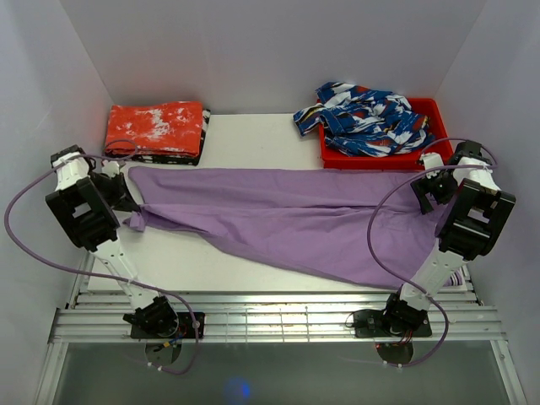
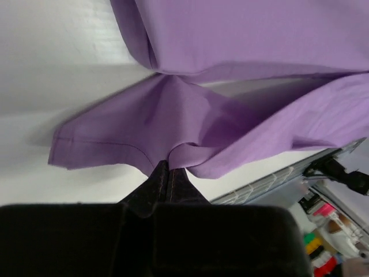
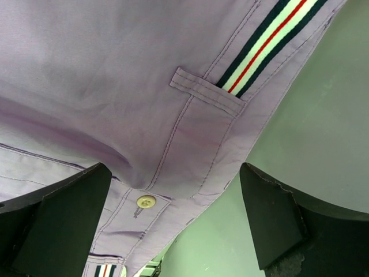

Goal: Fold and stack the trousers
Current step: Flatten the trousers out

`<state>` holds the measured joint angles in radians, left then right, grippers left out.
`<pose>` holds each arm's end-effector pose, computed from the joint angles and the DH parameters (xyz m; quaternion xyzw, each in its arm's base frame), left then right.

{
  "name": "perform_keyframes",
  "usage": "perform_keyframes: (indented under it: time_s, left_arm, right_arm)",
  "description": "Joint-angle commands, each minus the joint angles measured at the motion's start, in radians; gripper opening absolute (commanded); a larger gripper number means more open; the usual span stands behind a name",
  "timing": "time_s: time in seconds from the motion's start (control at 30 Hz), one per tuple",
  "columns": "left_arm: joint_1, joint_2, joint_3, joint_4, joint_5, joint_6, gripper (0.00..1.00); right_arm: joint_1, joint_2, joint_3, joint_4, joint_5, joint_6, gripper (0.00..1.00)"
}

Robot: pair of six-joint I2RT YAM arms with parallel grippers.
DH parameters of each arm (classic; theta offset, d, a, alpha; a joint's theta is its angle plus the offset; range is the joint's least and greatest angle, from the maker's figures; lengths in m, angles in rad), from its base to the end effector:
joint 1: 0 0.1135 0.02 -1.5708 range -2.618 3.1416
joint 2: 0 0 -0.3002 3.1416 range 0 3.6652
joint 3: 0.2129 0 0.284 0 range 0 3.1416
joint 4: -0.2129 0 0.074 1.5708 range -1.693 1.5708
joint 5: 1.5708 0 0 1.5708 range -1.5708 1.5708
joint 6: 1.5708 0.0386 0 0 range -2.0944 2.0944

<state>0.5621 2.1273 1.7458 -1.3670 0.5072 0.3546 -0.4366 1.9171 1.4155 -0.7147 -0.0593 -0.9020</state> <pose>0.3819 0.2184 0.2147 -0.1220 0.9567 -0.2621 0.0335 0.3935 -0.1811 0.2095 -0.2320 0.9562 -0.0865 0.1563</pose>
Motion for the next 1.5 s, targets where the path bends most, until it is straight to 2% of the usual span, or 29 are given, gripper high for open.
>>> perform_keyframes:
  time_s: [0.0,0.03,0.1,0.13,0.2,0.23,0.3,0.33,0.37,0.47,0.57,0.77,0.87,0.93,0.97,1.1,1.27,1.37,1.4,1.47]
  left_arm:
    - [-0.002,0.095,0.269,-0.035,0.094,-0.092,0.0]
    - [-0.007,0.129,0.324,-0.035,0.08,-0.088,0.01]
    - [-0.028,0.207,0.417,-0.026,0.03,-0.054,0.19]
    - [-0.031,0.227,0.481,-0.018,0.021,-0.04,0.31]
    - [-0.034,0.259,0.536,-0.015,0.02,0.004,0.39]
    - [-0.034,0.252,0.558,-0.003,0.008,0.044,0.51]
    - [-0.03,0.211,0.537,0.081,-0.033,0.058,0.65]
    - [-0.025,0.147,0.519,0.112,-0.042,0.073,0.76]
    - [-0.019,0.108,0.461,0.19,-0.045,0.072,0.98]
    - [0.022,-0.019,0.373,0.252,-0.006,0.075,0.98]
    - [0.044,-0.094,0.293,0.279,-0.033,0.089,0.98]
    - [0.101,-0.132,0.103,0.29,-0.036,0.112,0.98]
    - [0.102,-0.148,-0.024,0.377,-0.055,0.096,0.98]
    - [0.102,-0.141,-0.064,0.419,-0.044,0.072,0.91]
    - [0.102,-0.13,-0.081,0.434,-0.044,0.064,0.84]
    - [0.088,-0.061,-0.088,0.505,-0.067,0.064,0.8]
    - [0.085,-0.017,-0.146,0.571,-0.12,0.06,0.83]
    - [0.078,-0.023,-0.193,0.601,-0.156,0.067,0.77]
    - [0.071,-0.024,-0.224,0.606,-0.162,0.073,0.71]
    - [0.064,-0.029,-0.259,0.624,-0.22,0.081,0.66]
  right_arm:
    - [-0.001,-0.024,0.02,0.024,0.013,-0.014,0.97]
    - [-0.001,-0.023,0.026,0.021,0.015,-0.011,0.97]
    - [0.001,-0.023,0.033,0.015,0.016,-0.011,0.97]
    - [0.001,-0.023,0.034,0.014,0.013,-0.011,0.97]
    - [0.002,-0.027,0.045,0.001,0.007,-0.011,0.96]
    - [0.004,-0.029,0.052,-0.006,0.001,-0.011,0.96]
    - [0.004,-0.043,0.077,-0.025,-0.023,-0.003,0.96]
    - [0.004,-0.05,0.083,-0.044,-0.033,-0.002,0.95]
    - [0.004,-0.067,0.089,-0.052,-0.04,0.002,0.95]
    - [0.004,-0.113,0.106,-0.097,-0.083,0.005,0.94]
    - [0.004,-0.17,0.097,-0.133,-0.115,0.002,0.94]
    - [-0.001,-0.266,-0.002,-0.181,-0.105,-0.05,0.94]
    - [-0.024,-0.28,-0.058,-0.23,-0.08,-0.066,0.95]
    - [-0.059,-0.288,-0.091,-0.236,-0.064,-0.069,0.95]
    - [-0.071,-0.294,-0.107,-0.235,-0.059,-0.072,0.95]
    - [-0.12,-0.293,-0.183,-0.236,-0.06,-0.055,0.95]
    - [-0.134,-0.262,-0.257,-0.172,-0.051,-0.028,0.95]
    - [-0.136,-0.219,-0.28,-0.134,-0.04,-0.017,0.97]
    - [-0.136,-0.205,-0.28,-0.128,-0.039,-0.014,0.97]
    - [-0.137,-0.17,-0.277,-0.105,-0.034,-0.003,1.0]
